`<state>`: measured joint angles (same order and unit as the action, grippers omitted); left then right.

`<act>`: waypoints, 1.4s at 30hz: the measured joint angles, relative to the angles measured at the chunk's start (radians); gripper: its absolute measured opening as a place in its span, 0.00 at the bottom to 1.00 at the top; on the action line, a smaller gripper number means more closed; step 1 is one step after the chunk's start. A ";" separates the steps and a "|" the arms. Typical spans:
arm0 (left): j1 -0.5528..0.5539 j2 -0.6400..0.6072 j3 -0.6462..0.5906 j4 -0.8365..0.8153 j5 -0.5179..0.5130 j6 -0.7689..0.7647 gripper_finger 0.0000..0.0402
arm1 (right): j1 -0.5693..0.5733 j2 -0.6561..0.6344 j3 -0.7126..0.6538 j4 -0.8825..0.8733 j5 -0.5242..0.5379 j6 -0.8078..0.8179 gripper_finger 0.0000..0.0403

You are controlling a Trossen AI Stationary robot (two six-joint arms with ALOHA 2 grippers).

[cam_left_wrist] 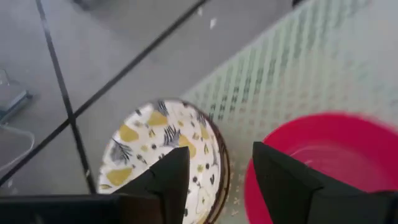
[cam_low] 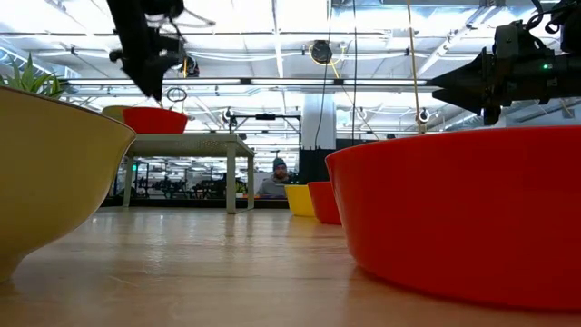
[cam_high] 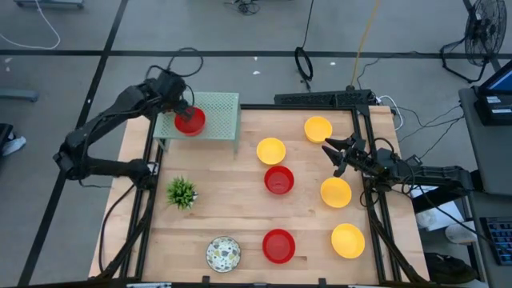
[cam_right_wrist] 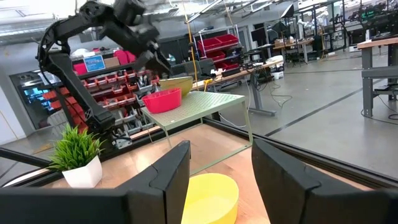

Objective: Pick & Place Mini bowls
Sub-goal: Stack the white patterned bowl on the white patterned bowls on the shelf

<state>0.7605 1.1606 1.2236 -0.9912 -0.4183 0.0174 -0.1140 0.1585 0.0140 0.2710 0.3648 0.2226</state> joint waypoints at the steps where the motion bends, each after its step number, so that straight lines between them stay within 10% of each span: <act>1: -0.010 -0.014 0.014 0.000 0.001 -0.007 0.45 | 0.000 0.000 0.000 0.000 0.000 0.000 0.40; 13: -0.334 -0.101 -0.065 0.064 0.584 -0.249 0.45 | 0.000 0.000 0.000 0.000 0.000 0.000 0.40; 26: -0.910 -0.100 -0.457 0.752 0.594 -0.281 0.45 | 0.000 0.000 0.000 0.000 0.000 0.000 0.40; 42: -1.367 0.182 -0.493 0.890 0.361 -0.103 0.45 | 0.000 0.000 0.000 0.000 0.000 0.000 0.40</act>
<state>-0.6064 1.3422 0.7305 -0.1013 -0.0569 -0.0853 -0.1140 0.1581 0.0141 0.2714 0.3647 0.2228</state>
